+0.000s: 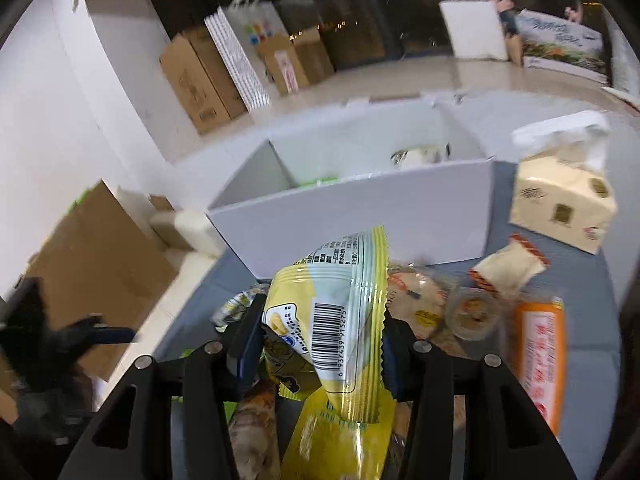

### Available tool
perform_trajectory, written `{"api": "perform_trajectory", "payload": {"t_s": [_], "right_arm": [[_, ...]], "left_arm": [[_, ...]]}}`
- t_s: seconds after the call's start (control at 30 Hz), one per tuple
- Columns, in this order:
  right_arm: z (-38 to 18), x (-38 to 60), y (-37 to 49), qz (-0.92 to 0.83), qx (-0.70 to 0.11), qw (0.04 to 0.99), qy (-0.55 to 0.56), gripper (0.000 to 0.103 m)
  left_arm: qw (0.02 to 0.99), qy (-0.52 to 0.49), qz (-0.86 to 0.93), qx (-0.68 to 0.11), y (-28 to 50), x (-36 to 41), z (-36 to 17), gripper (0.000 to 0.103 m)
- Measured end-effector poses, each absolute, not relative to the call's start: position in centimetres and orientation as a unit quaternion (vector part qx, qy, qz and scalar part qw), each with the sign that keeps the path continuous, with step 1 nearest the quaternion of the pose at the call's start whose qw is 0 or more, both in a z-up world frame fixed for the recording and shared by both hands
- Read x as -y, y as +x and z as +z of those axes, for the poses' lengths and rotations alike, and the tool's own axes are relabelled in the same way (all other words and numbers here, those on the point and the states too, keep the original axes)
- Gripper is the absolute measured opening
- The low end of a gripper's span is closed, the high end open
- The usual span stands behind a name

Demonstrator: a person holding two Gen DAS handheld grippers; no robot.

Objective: Organize snacks
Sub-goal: 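Grasp the yellow-white bag with the right gripper while the left gripper grasps the green seaweed bag, then drop the seaweed bag and yellow bag into the white box with both grippers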

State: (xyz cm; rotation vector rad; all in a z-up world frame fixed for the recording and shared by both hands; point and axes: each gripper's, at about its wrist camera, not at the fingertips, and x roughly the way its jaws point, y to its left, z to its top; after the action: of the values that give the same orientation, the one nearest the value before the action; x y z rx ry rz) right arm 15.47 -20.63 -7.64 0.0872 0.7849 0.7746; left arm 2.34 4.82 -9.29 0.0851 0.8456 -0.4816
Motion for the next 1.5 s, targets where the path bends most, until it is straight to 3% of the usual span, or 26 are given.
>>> {"api": "perform_trajectory", "payload": {"t_s": [0.47, 0.57, 0.6, 0.8, 1.0, 1.13, 1.27, 1.5], "right_arm": [[-4.8, 25.4, 8.2, 0.365, -0.344, 0.862, 0.066, 0.053], [-4.9, 25.7, 7.9, 0.358, -0.346, 0.865, 0.062, 0.054], [-5.0, 25.7, 8.0, 0.354, -0.349, 0.866, 0.059, 0.054], [-5.1, 25.5, 8.1, 0.351, -0.352, 0.866, 0.059, 0.054], [-4.3, 24.2, 9.2, 0.346, -0.336, 0.874, 0.053, 0.054], [-2.5, 22.4, 12.2, 0.335, -0.327, 0.883, 0.034, 0.054], [0.1, 21.0, 16.2, 0.330, -0.306, 0.892, 0.036, 0.054], [1.3, 17.8, 25.5, 0.306, -0.329, 0.893, 0.027, 0.054]], "left_arm": [[0.814, 0.079, -0.328, -0.473, 8.5, -5.7, -14.7, 0.102], [0.818, 0.073, -0.306, -0.481, 8.8, -5.9, -14.9, 0.078], [0.821, 0.061, -0.304, -0.480, 8.8, -6.0, -14.7, 0.078], [0.863, 0.002, -0.269, -0.428, 5.4, -7.3, -11.2, 0.078], [0.902, -0.120, -0.191, -0.369, 4.6, -8.8, -5.4, 0.078], [0.900, -0.184, -0.166, -0.359, 8.0, -9.0, -2.7, 0.078], [0.916, -0.185, -0.129, -0.331, 12.4, -8.4, 0.5, 0.078], [0.913, -0.207, -0.067, -0.345, 22.1, -8.9, 0.6, 0.078]]}}
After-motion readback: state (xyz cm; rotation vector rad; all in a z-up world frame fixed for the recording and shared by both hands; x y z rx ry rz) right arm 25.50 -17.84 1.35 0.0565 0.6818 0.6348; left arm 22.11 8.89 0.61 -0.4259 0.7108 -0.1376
